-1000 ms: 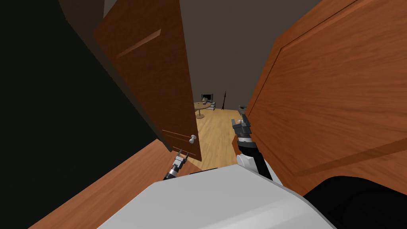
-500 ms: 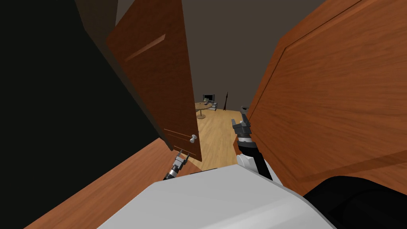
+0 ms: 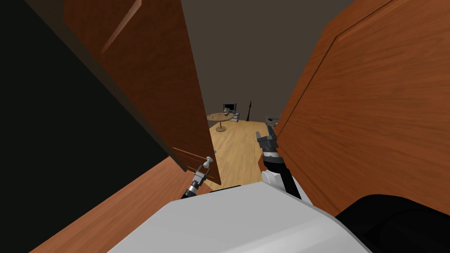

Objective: Push the door open

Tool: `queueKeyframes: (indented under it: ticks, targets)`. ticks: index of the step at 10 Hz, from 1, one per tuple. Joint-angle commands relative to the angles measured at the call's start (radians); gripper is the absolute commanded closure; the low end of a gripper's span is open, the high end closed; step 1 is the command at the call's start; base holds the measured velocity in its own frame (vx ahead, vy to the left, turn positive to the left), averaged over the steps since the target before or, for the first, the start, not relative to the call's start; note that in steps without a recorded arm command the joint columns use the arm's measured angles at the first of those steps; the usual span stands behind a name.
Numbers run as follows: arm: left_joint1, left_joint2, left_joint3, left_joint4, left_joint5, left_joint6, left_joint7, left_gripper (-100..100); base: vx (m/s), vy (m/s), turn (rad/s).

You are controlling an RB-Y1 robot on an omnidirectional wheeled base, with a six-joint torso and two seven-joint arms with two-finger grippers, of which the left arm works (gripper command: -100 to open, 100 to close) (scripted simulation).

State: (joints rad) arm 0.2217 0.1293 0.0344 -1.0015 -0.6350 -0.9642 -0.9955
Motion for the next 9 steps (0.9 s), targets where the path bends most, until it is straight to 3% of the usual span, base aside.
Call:
queueKeyframes:
  ticks: [1, 2, 3, 8, 9]
  targets:
    - [-0.006, -0.006, 0.001, 0.002, 0.001, 0.008, -0.005, -100, 0.197, -0.070, -0.027]
    - [-0.005, -0.003, 0.001, 0.004, 0.001, 0.003, -0.003, -100, 0.091, -0.033, 0.000]
    - [-0.005, -0.003, 0.001, 0.004, 0.001, 0.003, -0.003, 100, -0.012, 0.004, 0.005]
    - [-0.005, -0.003, 0.001, 0.004, 0.001, 0.003, -0.003, 100, -0.016, 0.008, -0.003]
    - [-0.009, -0.002, 0.000, 0.010, 0.016, 0.007, 0.029, 100, 0.011, 0.000, -0.025]
